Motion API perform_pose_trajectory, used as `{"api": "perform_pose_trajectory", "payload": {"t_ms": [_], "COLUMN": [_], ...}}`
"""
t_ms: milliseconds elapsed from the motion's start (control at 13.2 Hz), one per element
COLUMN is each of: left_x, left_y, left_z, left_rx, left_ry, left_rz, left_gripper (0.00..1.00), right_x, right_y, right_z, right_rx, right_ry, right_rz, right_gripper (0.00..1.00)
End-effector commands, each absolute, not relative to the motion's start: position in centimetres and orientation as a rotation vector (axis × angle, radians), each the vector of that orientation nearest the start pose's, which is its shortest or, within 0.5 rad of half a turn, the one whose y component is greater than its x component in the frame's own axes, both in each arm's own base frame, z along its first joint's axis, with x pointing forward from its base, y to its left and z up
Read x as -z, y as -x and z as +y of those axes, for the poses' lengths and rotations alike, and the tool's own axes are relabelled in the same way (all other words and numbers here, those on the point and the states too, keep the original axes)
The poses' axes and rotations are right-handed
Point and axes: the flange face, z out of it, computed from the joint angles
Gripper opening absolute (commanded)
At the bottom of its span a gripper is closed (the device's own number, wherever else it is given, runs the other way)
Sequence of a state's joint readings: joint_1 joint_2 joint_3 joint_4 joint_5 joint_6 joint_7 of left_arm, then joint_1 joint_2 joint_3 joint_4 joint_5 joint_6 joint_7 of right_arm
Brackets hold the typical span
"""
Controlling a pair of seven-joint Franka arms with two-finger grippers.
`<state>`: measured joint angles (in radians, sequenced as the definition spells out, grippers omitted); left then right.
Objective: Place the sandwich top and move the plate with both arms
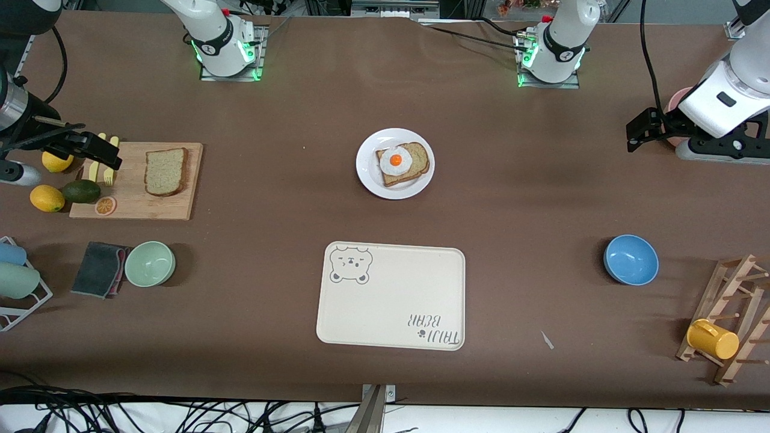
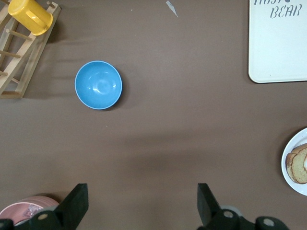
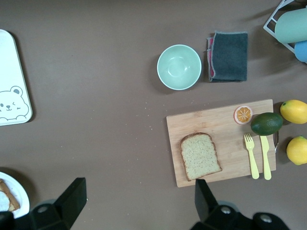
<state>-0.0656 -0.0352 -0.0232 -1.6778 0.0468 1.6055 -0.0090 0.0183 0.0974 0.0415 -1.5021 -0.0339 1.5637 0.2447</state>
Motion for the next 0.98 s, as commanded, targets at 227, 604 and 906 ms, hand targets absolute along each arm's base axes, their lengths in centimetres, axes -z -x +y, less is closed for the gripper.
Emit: {"api": "perform_pose_trajectory", "payload": {"t_ms": [227, 604, 906], "left_x": [-59.9, -60.0, -59.9], "left_y": [-54.1, -54.0, -54.1], "left_z": [-4.4, -4.4, -4.4], "left_rx": [-0.062, -0.059, -0.062], "left_ry": [3.102, 3.102, 3.102], "left_rz": [0.117, 0.116, 0.117], "left_gripper": [1.0, 1.0, 1.0], "right_x": [-60.6, -60.5, -60.5], "right_y": [-58.3, -58.4, -58.3], "right_z": [3.3, 3.8, 4.5], "right_rx": [-0.032, -0.033, -0.031], "right_ry": [3.159, 3.161, 3.166], "right_rz": [0.294, 0.299, 0.29], "right_gripper": [1.0, 1.0, 1.0]}}
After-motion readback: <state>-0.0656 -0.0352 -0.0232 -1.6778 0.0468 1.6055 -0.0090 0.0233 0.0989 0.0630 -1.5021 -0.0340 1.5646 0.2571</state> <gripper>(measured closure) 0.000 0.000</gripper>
